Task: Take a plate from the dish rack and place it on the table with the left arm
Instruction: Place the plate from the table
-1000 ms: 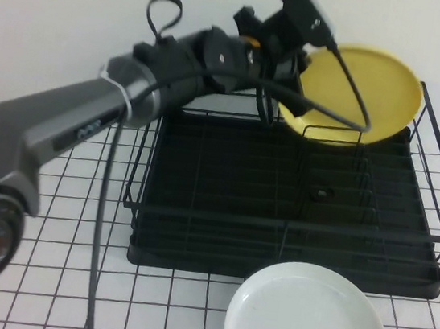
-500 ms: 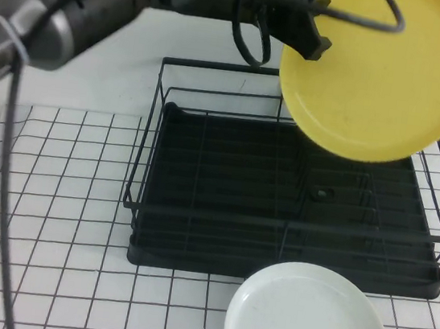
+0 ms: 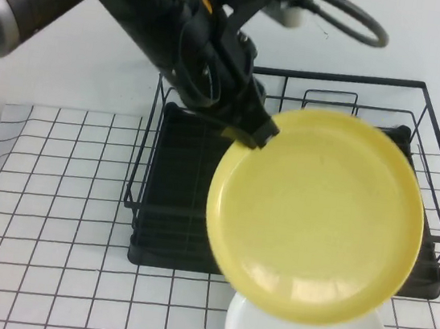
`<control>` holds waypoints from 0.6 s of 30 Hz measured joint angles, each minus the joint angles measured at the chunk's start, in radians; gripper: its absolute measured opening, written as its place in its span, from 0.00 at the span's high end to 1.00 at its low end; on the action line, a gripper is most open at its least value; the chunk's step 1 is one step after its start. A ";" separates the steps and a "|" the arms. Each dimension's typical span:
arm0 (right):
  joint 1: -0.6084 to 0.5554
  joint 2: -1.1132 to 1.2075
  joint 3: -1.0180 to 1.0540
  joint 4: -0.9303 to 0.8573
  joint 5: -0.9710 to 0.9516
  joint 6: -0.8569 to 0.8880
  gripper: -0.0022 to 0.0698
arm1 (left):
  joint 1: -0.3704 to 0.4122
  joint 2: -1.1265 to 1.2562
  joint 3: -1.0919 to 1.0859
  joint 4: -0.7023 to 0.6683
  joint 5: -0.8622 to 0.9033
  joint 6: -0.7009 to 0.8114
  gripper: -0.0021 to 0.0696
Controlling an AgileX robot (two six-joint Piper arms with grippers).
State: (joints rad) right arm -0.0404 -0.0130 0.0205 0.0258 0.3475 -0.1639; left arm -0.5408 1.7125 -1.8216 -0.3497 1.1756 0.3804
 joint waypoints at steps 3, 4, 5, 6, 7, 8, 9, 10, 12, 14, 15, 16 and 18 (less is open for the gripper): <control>0.000 0.000 0.000 0.000 0.000 0.000 0.97 | -0.002 -0.004 0.060 -0.038 0.038 -0.002 0.97; 0.000 0.000 0.000 0.000 0.000 0.000 0.97 | -0.010 -0.009 0.096 -0.044 0.033 -0.002 0.97; 0.000 0.000 0.000 0.000 0.000 0.000 0.97 | -0.019 -0.015 0.140 -0.044 0.016 -0.002 0.97; 0.000 0.000 0.000 0.000 0.000 0.000 0.97 | -0.029 -0.026 0.179 -0.044 -0.002 -0.002 0.97; 0.000 0.000 0.000 0.000 0.000 0.000 0.97 | -0.043 -0.035 0.222 -0.044 -0.033 -0.002 0.97; 0.000 0.000 0.000 0.000 0.000 0.000 0.97 | -0.059 -0.046 0.278 -0.044 -0.070 -0.004 0.97; 0.000 0.000 0.000 0.000 0.000 0.000 0.97 | -0.076 -0.058 0.335 -0.046 -0.113 -0.006 0.97; 0.000 0.000 0.000 0.000 0.000 0.000 0.97 | -0.092 -0.068 0.392 -0.048 -0.159 -0.013 0.97; 0.000 0.000 0.000 0.000 0.000 0.000 0.97 | -0.116 -0.079 0.496 -0.058 -0.251 -0.042 0.97; 0.000 0.000 0.000 0.000 0.000 0.000 0.97 | -0.133 -0.081 0.580 -0.060 -0.352 -0.081 0.97; 0.000 0.000 0.000 0.000 0.000 0.000 0.97 | -0.137 -0.081 0.608 -0.061 -0.389 -0.096 0.97; 0.000 0.000 0.000 0.000 0.000 0.000 0.97 | -0.139 -0.081 0.639 -0.062 -0.436 -0.118 0.97; 0.000 0.000 0.000 0.000 0.000 0.000 0.97 | -0.139 -0.081 0.679 -0.068 -0.507 -0.167 0.97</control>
State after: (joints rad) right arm -0.0404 -0.0130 0.0205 0.0258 0.3475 -0.1639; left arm -0.6795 1.6312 -1.1431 -0.4172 0.6690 0.2139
